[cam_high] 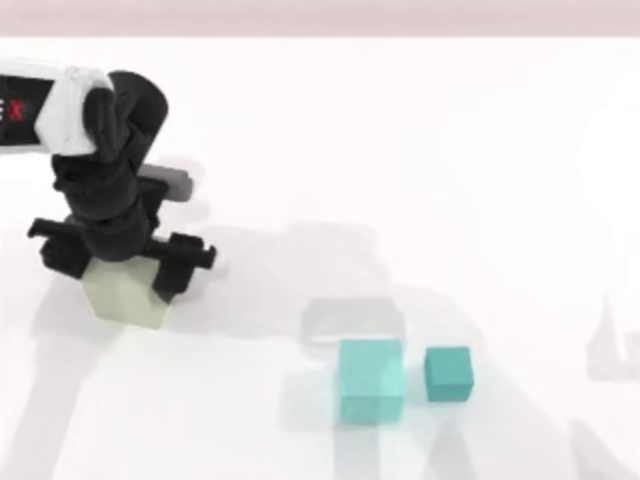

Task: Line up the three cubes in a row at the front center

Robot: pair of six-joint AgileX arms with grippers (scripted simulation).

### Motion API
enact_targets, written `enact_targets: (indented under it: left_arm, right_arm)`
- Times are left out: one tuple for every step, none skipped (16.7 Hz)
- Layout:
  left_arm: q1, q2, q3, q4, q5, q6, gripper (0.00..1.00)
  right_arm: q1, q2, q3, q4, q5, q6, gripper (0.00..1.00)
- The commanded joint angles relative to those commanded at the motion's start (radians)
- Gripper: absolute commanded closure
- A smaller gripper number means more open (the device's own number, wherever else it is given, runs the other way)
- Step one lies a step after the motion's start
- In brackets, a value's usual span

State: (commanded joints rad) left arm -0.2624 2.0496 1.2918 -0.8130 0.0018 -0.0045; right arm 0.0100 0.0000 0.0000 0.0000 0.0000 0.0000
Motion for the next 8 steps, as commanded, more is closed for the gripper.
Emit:
enact_targets:
  left_arm:
    - [0.0, 0.0, 0.0, 0.0, 0.0, 0.0, 1.0]
    - [0.0, 0.0, 0.0, 0.0, 0.0, 0.0, 1.0]
    - [0.0, 0.0, 0.0, 0.0, 0.0, 0.0, 1.0]
    - [0.0, -0.009, 0.002, -0.003, 0.0, 0.001, 1.0]
    - [0.0, -0.01, 0.005, -0.006, 0.0, 0.001, 1.0]
    - [0.001, -0.014, 0.015, -0.02, 0.0, 0.001, 1.0]
    - [0.002, -0.022, 0.031, -0.044, 0.0, 0.001, 1.0]
    - [0.005, -0.033, 0.049, -0.076, 0.0, 0.0, 1.0]
  right_arm:
    - [0.0, 0.0, 0.0, 0.0, 0.0, 0.0, 0.0]
    - [0.0, 0.0, 0.0, 0.0, 0.0, 0.0, 0.0]
    - [0.0, 0.0, 0.0, 0.0, 0.0, 0.0, 0.0]
    - [0.0, 0.0, 0.0, 0.0, 0.0, 0.0, 0.0]
    - [0.0, 0.0, 0.0, 0.0, 0.0, 0.0, 0.0]
    - [0.0, 0.0, 0.0, 0.0, 0.0, 0.0, 0.0]
    - [0.0, 0.0, 0.0, 0.0, 0.0, 0.0, 0.0]
    - [0.0, 0.0, 0.0, 0.0, 0.0, 0.0, 0.0]
